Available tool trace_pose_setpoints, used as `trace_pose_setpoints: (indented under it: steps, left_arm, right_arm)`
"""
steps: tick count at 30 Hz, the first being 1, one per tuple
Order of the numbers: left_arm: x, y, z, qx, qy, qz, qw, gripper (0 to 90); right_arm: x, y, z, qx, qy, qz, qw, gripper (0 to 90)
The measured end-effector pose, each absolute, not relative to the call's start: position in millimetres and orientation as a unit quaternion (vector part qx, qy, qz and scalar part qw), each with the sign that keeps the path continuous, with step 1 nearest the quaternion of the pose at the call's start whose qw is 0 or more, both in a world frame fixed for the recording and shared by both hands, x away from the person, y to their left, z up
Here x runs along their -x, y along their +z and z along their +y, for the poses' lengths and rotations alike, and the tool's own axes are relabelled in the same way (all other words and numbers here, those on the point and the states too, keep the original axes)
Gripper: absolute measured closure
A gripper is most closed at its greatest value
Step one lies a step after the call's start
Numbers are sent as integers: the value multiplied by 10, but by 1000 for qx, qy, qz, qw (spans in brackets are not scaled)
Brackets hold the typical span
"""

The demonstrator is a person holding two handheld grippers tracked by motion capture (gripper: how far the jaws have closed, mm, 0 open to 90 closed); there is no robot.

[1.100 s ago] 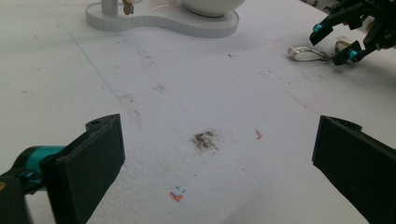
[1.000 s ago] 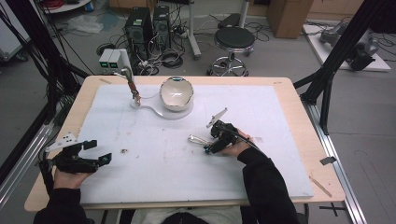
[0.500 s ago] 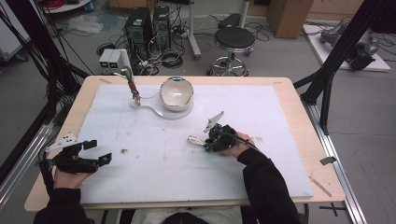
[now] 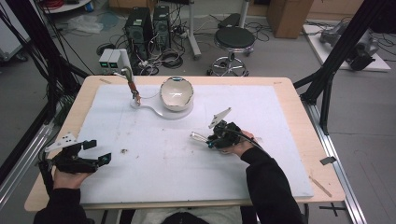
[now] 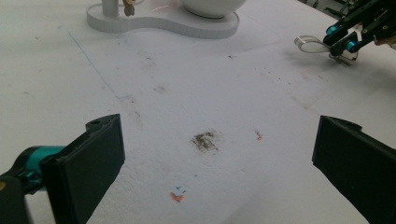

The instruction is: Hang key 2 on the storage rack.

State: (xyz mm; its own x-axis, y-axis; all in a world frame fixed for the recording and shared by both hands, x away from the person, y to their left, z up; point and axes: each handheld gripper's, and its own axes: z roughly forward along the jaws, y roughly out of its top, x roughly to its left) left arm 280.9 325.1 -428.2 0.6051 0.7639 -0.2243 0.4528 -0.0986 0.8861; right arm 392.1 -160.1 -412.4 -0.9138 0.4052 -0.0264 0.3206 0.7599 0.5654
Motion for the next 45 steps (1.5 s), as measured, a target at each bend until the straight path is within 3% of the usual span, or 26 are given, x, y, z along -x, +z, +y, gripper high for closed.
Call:
trace_pose_setpoints:
  steps: [27,45]
  left_arm:
    - [-2798,-4276,3243,-729,149,414,525,28]
    - [-2834,-4066,3164,-735,154,393,531,28]
  right_arm:
    - [-3848,-3727,-1878,-245,380,888,83,741]
    - [-3847,-3320,-1554,-218,418,878,82,741]
